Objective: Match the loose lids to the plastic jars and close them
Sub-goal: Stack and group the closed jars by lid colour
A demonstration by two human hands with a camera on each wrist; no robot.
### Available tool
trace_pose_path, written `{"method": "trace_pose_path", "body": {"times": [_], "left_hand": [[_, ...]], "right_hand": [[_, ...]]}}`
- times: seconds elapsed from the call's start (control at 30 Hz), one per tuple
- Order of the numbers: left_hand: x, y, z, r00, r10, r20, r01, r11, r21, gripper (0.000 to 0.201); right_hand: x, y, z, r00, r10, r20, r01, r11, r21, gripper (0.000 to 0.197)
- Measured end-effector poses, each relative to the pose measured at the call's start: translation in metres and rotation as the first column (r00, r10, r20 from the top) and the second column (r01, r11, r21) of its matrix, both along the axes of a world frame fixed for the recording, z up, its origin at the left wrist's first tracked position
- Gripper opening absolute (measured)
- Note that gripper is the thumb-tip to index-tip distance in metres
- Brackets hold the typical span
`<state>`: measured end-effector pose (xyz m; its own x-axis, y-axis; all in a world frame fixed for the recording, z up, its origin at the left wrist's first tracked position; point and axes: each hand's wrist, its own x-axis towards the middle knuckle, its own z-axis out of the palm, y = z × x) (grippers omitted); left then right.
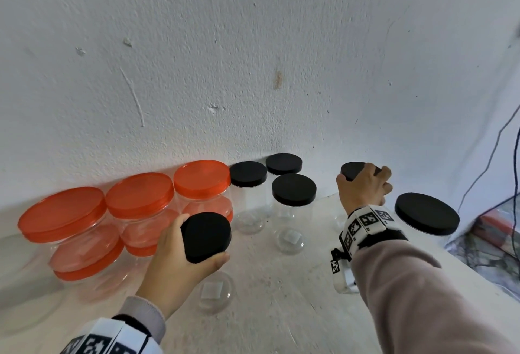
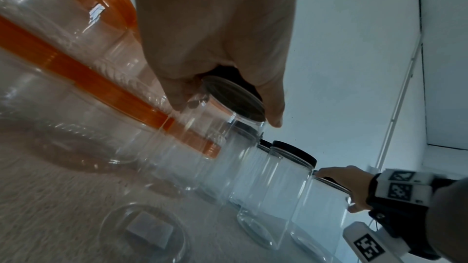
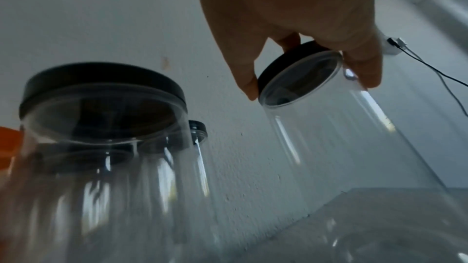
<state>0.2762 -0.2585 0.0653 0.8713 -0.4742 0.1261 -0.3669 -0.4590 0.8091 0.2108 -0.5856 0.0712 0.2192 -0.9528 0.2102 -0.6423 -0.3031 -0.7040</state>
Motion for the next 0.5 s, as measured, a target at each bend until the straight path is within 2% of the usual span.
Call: {"method": "trace_pose_path", "body": {"times": [0.13,0.23,0.37,0.5], "left_hand": [[0.002,0.000,-0.003,1.000,0.002,-0.015,-0.002,1.000,-0.011,0.096],[0.003,0.001,-0.004,1.000,-0.001,-0.023,0.001,1.000,-0.008,0.101],[0.003,0.001,-0.007,1.000,0.010,-0.021,-0.010,1.000,-0.015,0.099],[0.004,0.002,-0.009,1.000,0.005,-0.014,-0.006,1.000,-0.023,0.098]], "right_hand": [[0.016,-0.008,0.001,0.997,0.073,0.014,-0.073,0.997,-0.036,0.061],[0.030,-0.013,0.003,0.979,0.181,0.090,-0.179,0.983,-0.023,0.063],[0.044,-0.021,0.008,0.923,0.333,0.193,-0.339,0.941,-0.003,0.057],[0.053,-0.027,0.008,0.883,0.439,0.166,-0.444,0.896,-0.011,0.052]]}}
